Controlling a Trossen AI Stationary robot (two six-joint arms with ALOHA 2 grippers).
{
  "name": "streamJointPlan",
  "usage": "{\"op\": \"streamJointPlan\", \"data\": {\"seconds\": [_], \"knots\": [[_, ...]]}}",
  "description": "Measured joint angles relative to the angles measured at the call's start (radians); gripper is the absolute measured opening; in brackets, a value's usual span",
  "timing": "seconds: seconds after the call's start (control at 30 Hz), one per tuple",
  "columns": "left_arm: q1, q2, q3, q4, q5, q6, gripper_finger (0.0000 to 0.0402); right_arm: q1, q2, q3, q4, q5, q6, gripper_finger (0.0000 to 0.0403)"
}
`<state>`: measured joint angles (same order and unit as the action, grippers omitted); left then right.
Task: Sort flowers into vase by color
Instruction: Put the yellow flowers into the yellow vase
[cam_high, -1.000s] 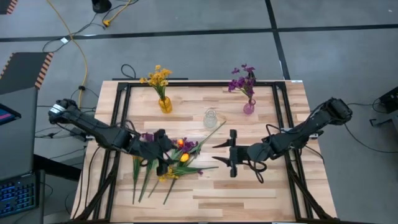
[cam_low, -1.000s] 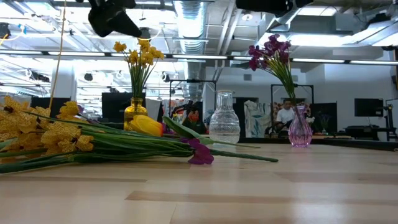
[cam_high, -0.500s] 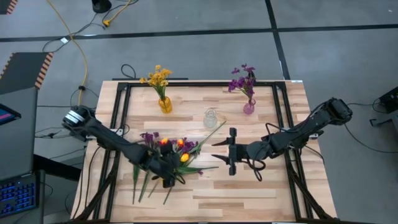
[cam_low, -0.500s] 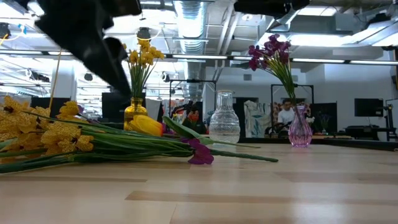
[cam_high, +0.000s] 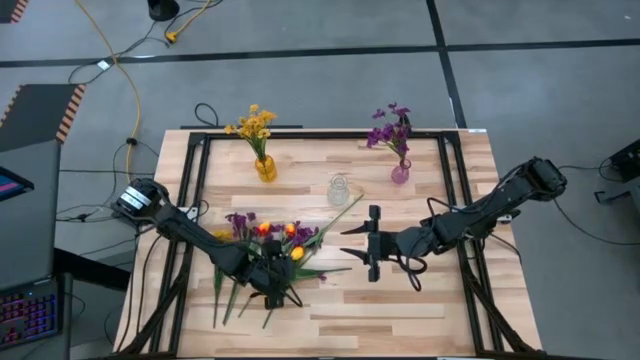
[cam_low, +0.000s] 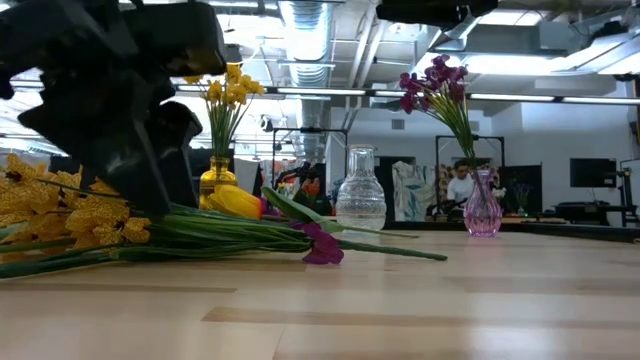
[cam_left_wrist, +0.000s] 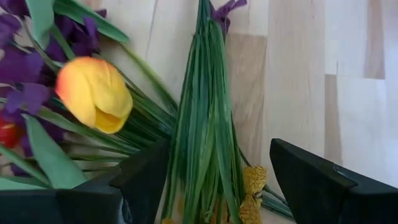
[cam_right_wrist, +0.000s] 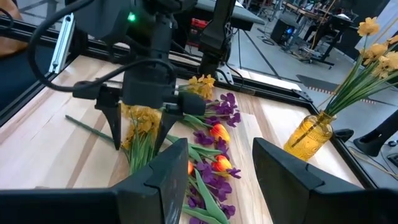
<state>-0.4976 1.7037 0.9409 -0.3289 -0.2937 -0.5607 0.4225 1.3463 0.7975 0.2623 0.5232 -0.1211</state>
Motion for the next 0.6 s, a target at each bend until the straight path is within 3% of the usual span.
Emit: {"op": "streamJointPlan", "data": {"seconds": [0.23,0.6], "knots": [[-0.001,0.001,0.000,-0.015,-0.015,-0.020,0.0243,0.000,0.000,0.000,0.000,0.000,0.000,0.0205],[-0.001,0.001,-0.001,-0.025,0.054,-0.059,0.0115,0.000,0.000,0.000,0.000,0.000,-0.002,0.0205]]}}
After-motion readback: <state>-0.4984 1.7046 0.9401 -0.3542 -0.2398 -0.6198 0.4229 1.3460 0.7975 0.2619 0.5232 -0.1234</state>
